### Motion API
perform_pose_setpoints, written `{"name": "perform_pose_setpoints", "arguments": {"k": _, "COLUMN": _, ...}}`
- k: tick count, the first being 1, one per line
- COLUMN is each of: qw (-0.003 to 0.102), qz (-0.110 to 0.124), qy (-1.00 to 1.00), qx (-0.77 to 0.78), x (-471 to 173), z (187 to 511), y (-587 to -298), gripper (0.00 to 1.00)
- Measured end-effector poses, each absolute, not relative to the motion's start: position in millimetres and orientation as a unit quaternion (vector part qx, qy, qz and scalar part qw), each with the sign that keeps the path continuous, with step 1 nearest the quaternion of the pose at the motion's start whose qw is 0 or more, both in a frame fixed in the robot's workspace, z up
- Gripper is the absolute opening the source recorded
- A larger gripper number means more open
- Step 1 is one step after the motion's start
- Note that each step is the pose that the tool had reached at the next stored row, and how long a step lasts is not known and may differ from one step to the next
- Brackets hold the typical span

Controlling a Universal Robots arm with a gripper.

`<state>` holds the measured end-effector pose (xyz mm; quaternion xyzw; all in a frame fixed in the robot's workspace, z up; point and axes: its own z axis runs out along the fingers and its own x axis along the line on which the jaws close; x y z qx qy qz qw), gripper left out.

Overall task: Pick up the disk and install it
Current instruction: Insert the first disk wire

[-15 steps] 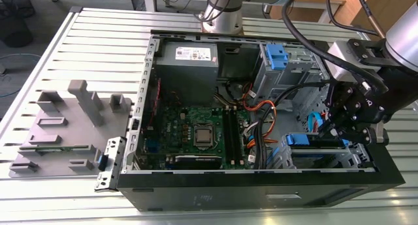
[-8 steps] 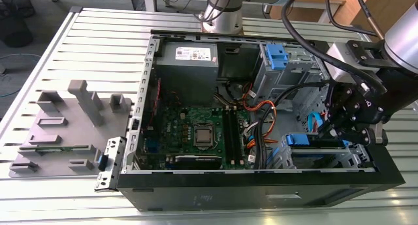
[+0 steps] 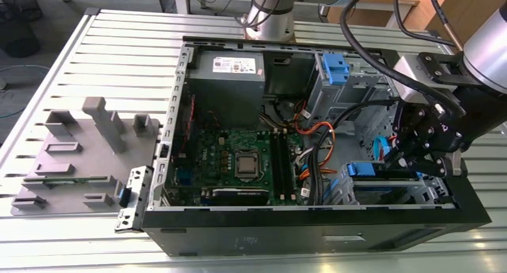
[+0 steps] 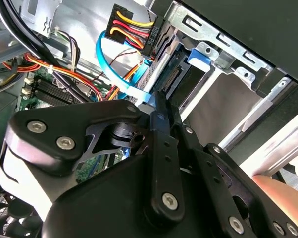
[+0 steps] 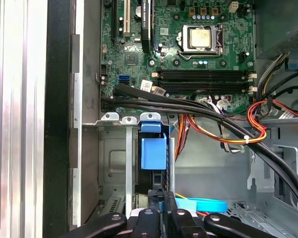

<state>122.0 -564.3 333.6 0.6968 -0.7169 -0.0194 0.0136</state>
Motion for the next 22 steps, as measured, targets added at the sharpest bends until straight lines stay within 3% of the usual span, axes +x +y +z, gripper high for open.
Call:
{"name": "perform_pose_setpoints", "arguments": {"k": 19, "qw": 0.014, "qz": -0.019, "qy": -0.717, "qx": 0.697, "x": 122.0, "z": 332.3, "y": -564.3, "gripper": 0.16}}
{"name": "perform_pose_setpoints", "arguments": {"k": 21, "qw": 0.013, "qz": -0.02, "qy": -0.717, "qx": 0.697, "x": 122.0, "z": 332.2, "y": -564.2, "gripper": 0.17}}
{"name": "perform_pose_setpoints", "arguments": {"k": 22, "qw": 0.013, "qz": -0.02, "qy": -0.717, "qx": 0.697, "x": 122.0, "z": 332.2, "y": -564.3, "gripper": 0.24}}
